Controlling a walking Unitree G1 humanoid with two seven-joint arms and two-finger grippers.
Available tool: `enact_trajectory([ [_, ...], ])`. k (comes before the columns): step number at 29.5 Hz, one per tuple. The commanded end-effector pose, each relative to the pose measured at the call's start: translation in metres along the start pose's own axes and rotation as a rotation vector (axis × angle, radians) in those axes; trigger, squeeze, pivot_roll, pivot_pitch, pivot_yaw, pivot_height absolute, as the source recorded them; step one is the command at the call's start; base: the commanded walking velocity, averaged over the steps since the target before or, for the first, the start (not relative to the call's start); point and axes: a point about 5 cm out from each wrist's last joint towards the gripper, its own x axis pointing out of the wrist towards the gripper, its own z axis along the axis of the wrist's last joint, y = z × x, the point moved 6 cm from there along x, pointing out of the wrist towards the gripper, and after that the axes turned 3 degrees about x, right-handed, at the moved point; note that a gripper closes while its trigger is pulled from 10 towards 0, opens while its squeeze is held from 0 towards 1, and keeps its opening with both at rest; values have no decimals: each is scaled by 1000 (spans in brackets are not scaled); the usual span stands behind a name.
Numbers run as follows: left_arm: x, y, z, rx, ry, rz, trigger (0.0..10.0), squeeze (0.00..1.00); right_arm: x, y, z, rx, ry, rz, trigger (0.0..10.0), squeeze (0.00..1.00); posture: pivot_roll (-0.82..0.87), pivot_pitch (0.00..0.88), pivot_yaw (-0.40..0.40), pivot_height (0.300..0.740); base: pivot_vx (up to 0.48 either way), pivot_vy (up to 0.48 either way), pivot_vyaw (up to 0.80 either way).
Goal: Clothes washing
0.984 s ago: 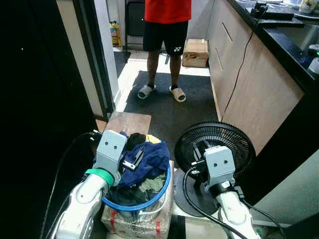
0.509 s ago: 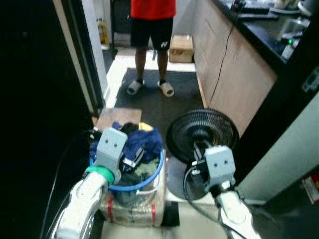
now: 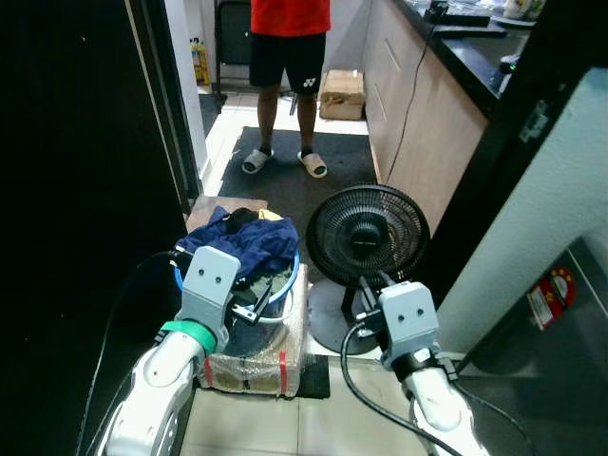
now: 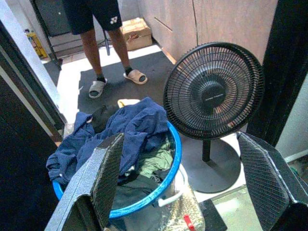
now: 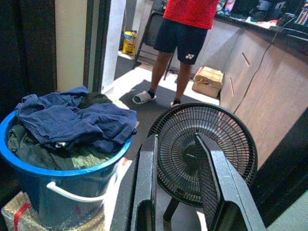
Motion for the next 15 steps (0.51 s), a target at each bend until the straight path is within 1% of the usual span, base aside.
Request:
enact_trajectory([
  [1,-1,-1,-3,1,11,3,10000,0,-1,0,-1,-2,5,2,10000,0,58,0,50,740,0,0,0],
  [5,0,-1,-2,8,3,8,10000,0,-1,1,-2,-2,6,6,10000,0,58,0,50,740,0,0,0],
  [8,0,-1,-1,10,-6,9,10000,0,-1,1,-2,-2,7,8,10000,0,56,0,50,740,405,0,0],
  [15,1,-2,-2,14,-5,8,10000,0,-2,1,-3,-5,10,8,10000,0,53,0,51,740,480,0,0],
])
